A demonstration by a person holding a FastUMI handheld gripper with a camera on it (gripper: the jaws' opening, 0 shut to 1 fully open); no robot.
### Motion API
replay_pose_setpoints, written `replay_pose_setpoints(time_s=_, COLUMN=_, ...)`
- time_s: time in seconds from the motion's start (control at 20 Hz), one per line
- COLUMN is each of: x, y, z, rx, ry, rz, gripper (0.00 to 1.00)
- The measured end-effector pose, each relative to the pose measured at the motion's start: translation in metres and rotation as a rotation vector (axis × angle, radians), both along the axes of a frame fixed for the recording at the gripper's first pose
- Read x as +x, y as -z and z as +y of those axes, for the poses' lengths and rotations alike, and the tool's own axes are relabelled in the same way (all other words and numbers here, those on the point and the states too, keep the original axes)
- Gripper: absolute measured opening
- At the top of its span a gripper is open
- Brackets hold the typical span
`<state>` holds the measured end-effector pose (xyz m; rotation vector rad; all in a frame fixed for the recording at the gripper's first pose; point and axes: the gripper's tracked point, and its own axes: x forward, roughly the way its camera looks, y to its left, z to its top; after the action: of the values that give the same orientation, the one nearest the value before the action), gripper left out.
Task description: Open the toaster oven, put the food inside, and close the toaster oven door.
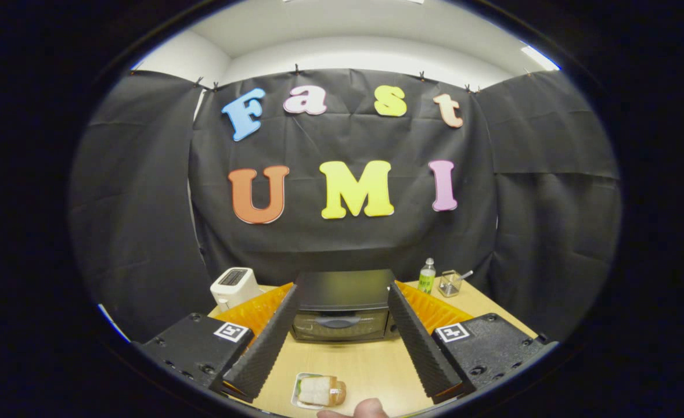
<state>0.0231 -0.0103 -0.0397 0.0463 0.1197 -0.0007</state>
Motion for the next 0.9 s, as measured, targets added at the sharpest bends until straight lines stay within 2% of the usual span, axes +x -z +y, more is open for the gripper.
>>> replay_pose_setpoints(time_s=0.45, x=0.060, y=0.064, z=-0.004, rx=-0.013, ry=-0.024, rz=0.127, gripper=1.00)
replay_pose_setpoints(time_s=0.9, x=0.171, y=0.133, z=0.008, rx=0.034, ry=-0.038, rz=0.290, gripper=1.00)
